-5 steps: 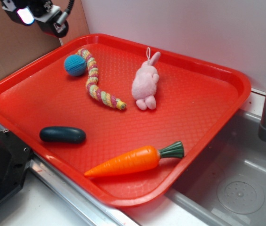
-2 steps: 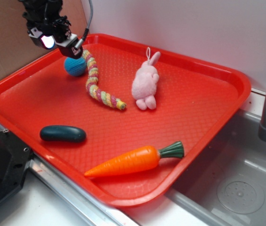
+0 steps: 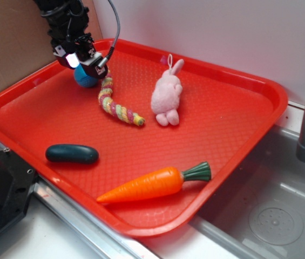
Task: Grab the blue ball.
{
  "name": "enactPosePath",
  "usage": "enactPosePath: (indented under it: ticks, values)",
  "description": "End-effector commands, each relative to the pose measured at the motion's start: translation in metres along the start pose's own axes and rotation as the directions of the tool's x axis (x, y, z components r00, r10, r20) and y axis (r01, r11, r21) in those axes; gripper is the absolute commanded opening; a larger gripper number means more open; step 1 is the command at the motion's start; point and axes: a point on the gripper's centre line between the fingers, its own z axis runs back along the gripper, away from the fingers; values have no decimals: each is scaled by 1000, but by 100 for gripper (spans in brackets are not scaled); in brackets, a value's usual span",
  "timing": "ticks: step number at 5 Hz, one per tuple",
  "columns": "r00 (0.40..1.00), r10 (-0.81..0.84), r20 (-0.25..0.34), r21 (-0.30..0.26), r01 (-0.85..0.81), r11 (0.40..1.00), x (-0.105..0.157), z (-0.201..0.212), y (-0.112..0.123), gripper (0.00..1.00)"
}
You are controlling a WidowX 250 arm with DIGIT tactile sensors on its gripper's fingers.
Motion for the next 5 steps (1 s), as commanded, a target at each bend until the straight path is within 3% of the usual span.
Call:
enactPosePath:
  ticks: [1,2,3,4,5]
  values:
    - [999,-22,37,-38,24,999,14,-5,1,0]
    - [999,-20,31,-43,21,999,10,-3,-1,0]
    - [1000,18,-1,-1,-18,1000,8,7,-1,0]
    - [989,129,-77,171,-114,979,6,31,-12,0]
    - [980,143,-138,217,-111,970,4,58,-27,0]
